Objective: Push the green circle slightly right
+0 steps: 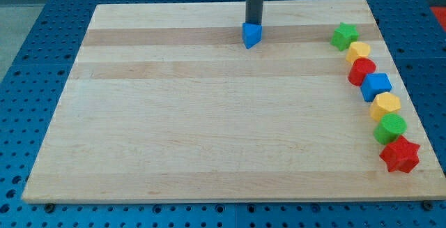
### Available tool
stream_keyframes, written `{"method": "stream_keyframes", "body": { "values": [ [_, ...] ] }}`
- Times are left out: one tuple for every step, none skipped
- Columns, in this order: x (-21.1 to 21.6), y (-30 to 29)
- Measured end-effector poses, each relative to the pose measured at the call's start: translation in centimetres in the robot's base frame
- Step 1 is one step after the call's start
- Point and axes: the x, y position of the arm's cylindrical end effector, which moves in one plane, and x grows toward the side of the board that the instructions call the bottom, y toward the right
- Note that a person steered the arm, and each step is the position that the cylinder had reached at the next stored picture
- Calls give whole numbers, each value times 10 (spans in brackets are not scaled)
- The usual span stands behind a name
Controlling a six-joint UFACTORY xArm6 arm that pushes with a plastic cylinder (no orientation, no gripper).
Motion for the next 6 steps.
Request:
{"method": "stream_keyframes", "body": {
  "values": [
    [3,46],
    [36,20],
    [47,38],
    [8,-31],
    [-26,-56],
    [20,-48]
  ]
}}
